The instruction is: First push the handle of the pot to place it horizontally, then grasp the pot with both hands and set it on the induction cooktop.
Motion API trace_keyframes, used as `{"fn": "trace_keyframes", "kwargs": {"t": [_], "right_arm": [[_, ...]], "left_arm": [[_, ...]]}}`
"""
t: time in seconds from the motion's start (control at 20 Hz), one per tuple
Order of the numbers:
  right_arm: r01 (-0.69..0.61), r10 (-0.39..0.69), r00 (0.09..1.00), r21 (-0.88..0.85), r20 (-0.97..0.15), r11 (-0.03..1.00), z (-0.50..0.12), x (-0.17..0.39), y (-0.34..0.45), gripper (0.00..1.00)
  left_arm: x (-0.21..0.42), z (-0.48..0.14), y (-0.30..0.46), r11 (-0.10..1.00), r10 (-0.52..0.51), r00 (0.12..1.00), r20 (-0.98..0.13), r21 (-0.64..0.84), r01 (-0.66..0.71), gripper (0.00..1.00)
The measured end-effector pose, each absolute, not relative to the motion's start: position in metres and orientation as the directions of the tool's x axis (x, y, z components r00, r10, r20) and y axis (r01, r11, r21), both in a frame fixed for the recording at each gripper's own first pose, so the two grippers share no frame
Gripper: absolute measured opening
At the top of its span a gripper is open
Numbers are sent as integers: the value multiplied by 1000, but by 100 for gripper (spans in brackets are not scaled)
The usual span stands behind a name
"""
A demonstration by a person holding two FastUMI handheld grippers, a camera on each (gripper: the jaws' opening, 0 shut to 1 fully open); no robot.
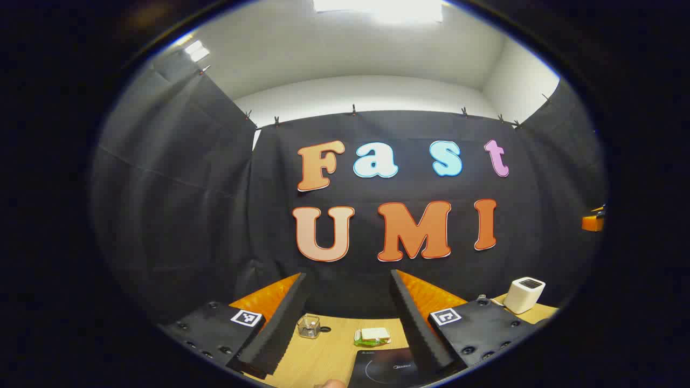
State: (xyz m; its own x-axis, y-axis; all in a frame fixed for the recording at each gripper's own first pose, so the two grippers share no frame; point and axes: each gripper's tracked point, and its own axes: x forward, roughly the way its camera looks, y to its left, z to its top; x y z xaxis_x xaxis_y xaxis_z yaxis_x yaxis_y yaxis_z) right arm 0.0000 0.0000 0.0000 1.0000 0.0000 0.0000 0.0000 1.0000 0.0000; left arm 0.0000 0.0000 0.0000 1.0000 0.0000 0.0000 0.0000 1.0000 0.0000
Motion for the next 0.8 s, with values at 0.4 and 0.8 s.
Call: {"fn": "trace_keyframes", "kwargs": {"t": [0.4, 0.8], "right_arm": [[-16, 16, 1000, -11, -11, 1000, -1, 1, 4, 96], [-23, 23, 1000, -10, 6, 1000, 5, -2, 8, 95]], "left_arm": [[2, -1, 2, 1000, -7, 1000, 9, 4, 7, 99], [2, 0, 1, 1000, -10, 1000, 10, -1, 10, 98]]}}
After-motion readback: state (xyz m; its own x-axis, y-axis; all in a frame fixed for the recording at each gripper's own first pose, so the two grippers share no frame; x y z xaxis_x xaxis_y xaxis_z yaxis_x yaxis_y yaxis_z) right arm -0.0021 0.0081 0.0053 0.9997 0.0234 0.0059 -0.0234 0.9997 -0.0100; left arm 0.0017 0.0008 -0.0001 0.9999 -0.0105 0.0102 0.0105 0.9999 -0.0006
